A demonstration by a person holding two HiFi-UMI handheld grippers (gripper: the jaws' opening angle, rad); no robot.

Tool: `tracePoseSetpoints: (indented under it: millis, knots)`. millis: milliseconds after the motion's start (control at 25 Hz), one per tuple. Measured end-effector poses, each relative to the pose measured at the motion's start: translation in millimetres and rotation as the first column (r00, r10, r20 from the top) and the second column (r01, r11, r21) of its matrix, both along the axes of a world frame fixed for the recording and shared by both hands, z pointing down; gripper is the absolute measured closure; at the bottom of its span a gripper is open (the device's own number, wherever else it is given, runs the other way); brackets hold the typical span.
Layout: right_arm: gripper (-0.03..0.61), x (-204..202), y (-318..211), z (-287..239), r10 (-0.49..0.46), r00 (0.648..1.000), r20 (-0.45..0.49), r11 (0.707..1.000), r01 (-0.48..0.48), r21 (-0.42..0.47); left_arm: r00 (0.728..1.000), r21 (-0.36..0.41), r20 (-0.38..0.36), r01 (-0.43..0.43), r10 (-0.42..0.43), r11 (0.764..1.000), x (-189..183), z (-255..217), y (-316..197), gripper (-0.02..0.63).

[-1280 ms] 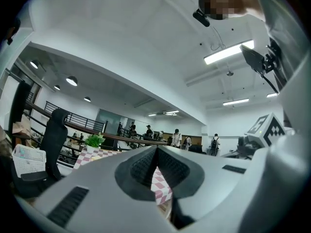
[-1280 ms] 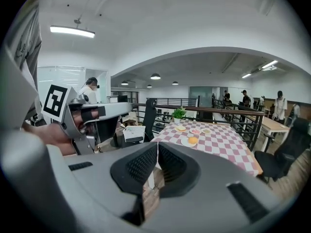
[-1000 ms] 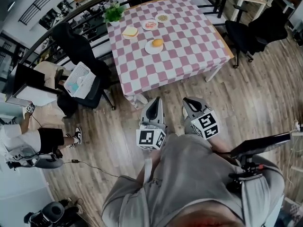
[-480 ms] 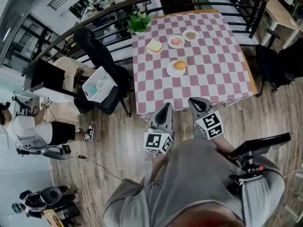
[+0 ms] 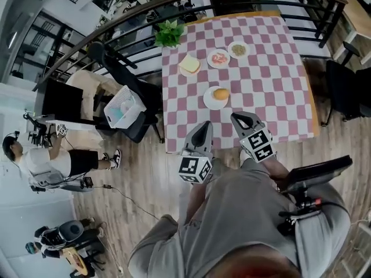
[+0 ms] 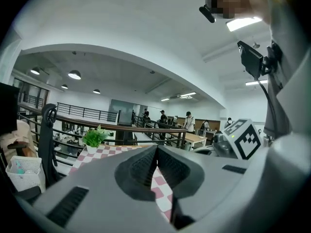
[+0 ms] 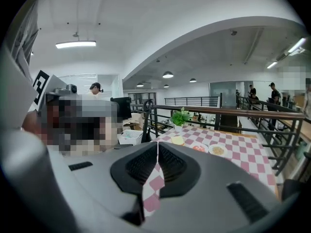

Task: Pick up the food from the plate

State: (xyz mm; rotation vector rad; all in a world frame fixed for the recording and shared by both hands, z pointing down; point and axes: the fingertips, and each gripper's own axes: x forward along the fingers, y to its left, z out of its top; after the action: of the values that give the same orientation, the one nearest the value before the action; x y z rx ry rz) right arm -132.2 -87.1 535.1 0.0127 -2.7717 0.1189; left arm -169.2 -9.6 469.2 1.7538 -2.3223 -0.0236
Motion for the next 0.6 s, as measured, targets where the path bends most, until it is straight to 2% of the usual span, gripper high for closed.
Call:
tracePoseSetpoints:
  millis: [120, 240, 440, 600]
  knots:
    - [0.561, -5.8, -19.4, 1.4, 0.023, 1.000, -0.001, 1.000, -0.023, -0.006, 0.999, -0.018, 0.029, -0.038, 0.039, 0.999, -10.0, 4.7, -18.7, 0.604]
    - [0.561, -3.8, -37.5, 2.5, 0.062, 0.998, -0.011, 0.998, -0.062, 0.008, 0.996, -0.004, 0.057, -0.063, 0.063, 0.998, -23.1, 4.3, -34.2, 0.604]
    - [0.563, 6.6, -57.3, -9.5, 0.159, 0.987, -0.002, 0.987, -0.159, 0.030, 0.995, 0.108, 0.100, -0.032, 0.021, 0.994, -49.8, -15.5, -39.7, 0.604]
    - [0.562, 18.3, -64.3, -27.4, 0.257, 0.966, 0.023, 0.966, -0.257, 0.005, 0.987, 0.168, 0.144, -0.090, 0.066, 0.982, -56.1, -36.3, -44.7, 0.604]
